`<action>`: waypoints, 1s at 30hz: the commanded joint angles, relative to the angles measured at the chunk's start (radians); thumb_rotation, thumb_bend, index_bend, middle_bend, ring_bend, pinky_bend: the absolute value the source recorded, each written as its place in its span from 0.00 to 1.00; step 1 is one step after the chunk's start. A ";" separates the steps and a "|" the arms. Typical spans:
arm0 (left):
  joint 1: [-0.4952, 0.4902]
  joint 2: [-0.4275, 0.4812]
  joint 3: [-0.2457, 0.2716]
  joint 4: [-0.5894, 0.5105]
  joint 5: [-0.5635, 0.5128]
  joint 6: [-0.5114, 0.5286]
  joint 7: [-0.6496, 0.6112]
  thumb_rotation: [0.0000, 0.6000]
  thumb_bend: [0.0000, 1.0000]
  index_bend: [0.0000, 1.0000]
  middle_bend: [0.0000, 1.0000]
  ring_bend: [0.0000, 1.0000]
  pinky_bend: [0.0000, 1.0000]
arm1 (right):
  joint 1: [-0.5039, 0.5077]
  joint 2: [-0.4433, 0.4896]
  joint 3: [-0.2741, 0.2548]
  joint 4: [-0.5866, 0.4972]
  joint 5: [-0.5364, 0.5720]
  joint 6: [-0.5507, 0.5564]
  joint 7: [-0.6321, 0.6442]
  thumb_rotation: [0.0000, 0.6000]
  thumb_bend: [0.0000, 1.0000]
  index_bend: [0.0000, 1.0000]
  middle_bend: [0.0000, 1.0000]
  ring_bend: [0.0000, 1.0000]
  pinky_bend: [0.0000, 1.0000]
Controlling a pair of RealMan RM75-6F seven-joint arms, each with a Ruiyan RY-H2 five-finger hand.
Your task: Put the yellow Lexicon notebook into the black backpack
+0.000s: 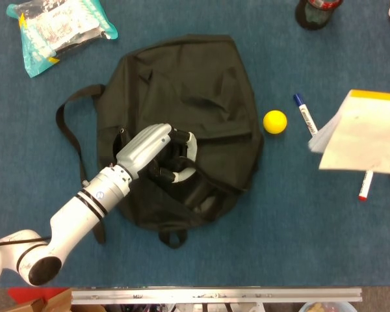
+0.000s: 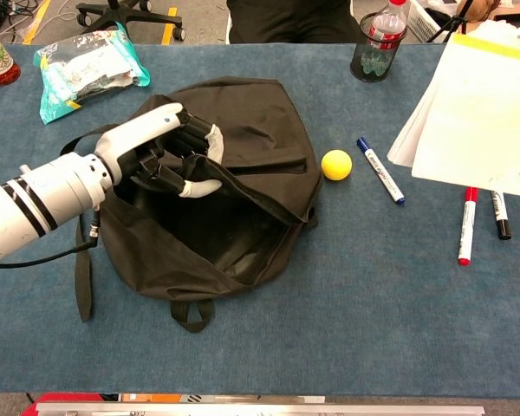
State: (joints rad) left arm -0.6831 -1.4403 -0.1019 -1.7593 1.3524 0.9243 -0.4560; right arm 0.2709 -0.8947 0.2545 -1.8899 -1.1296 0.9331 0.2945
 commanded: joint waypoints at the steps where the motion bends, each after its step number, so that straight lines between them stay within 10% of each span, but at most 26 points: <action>1: -0.003 0.022 -0.028 -0.054 -0.056 -0.022 -0.005 1.00 0.32 0.64 0.67 0.67 0.88 | 0.039 0.043 -0.011 -0.043 -0.025 -0.109 0.095 1.00 0.67 0.74 0.68 0.53 0.70; 30: -0.058 0.019 -0.197 -0.094 -0.382 -0.114 0.016 1.00 0.32 0.62 0.66 0.65 0.85 | 0.270 0.064 -0.075 -0.090 -0.034 -0.563 0.261 1.00 0.67 0.75 0.69 0.54 0.71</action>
State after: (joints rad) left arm -0.7433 -1.4238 -0.2957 -1.8515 0.9714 0.8094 -0.4358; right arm 0.5275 -0.8237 0.1869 -1.9827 -1.1732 0.3848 0.5612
